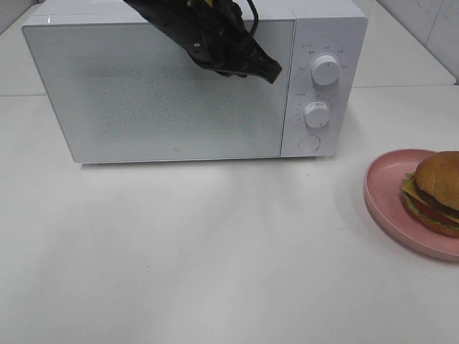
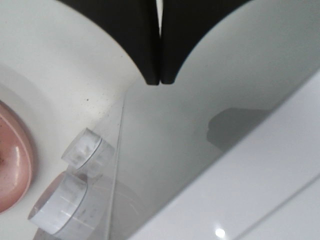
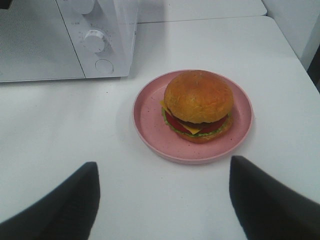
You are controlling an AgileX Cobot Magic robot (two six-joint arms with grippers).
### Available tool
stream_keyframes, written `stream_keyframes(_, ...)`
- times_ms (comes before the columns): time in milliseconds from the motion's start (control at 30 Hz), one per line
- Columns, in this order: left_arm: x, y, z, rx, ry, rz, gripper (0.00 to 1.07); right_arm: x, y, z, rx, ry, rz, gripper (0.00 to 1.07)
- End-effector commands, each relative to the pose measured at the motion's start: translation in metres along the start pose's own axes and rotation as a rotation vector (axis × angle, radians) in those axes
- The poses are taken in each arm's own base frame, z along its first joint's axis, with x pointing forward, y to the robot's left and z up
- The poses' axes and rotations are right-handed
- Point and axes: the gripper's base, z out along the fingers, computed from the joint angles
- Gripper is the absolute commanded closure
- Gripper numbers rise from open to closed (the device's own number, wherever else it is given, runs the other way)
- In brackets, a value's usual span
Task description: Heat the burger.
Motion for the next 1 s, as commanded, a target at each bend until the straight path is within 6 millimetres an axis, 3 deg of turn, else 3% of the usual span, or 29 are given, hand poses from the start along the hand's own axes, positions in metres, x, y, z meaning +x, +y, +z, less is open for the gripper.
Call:
stream_keyframes(33, -0.001, 0.002, -0.029, 0.003, 0.1, 0.021, 1.06, 0.001, 0.0, -0.003, 0.006, -0.032, 0.0, 0.4)
stream_keyframes(233, 0.009, 0.006, -0.061, 0.021, 0.287, 0.011, 1.06, 0.001, 0.0, -0.003, 0.006, -0.032, 0.0, 0.4)
stream_keyframes(300, 0.019, 0.012, -0.082, 0.031, 0.425, -0.023, 1.06, 0.001, 0.0, -0.003, 0.006, -0.032, 0.0, 0.4)
stream_keyframes(400, 0.021, 0.014, -0.087, 0.029, 0.45, -0.036, 1.06, 0.001, 0.0, -0.003, 0.006, -0.032, 0.0, 0.4)
stream_keyframes(467, 0.03, 0.038, -0.106, -0.002, 0.53, -0.138, 1.06, 0.001, 0.0, -0.003, 0.006, -0.032, 0.0, 0.4)
stream_keyframes(567, 0.032, 0.045, -0.11, -0.011, 0.542, -0.157, 1.06, 0.001, 0.0, -0.003, 0.006, -0.032, 0.0, 0.4)
stream_keyframes(633, 0.039, 0.079, -0.133, -0.062, 0.51, -0.261, 1.06, 0.001, 0.0, -0.003, 0.006, -0.032, 0.0, 0.4)
stream_keyframes(733, 0.042, 0.087, -0.139, -0.075, 0.502, -0.289, 1.06, 0.001, 0.0, -0.003, 0.006, -0.032, 0.0, 0.4)
stream_keyframes(800, 0.055, 0.117, -0.172, -0.148, 0.466, -0.379, 1.06, 0.001, 0.0, -0.003, 0.006, -0.032, 0.0, 0.4)
stream_keyframes(900, 0.059, 0.122, -0.179, -0.163, 0.462, -0.399, 1.06, 0.001, 0.0, -0.003, 0.006, -0.032, 0.0, 0.4)
stream_keyframes(967, 0.078, 0.146, -0.21, -0.246, 0.434, -0.537, 1.06, 0.001, 0.0, -0.003, 0.006, -0.032, 0.0, 0.4)
stream_keyframes(1000, 0.078, 0.146, -0.21, -0.246, 0.434, -0.537, 1.06, 0.001, 0.0, -0.003, 0.006, -0.032, 0.0, 0.4)
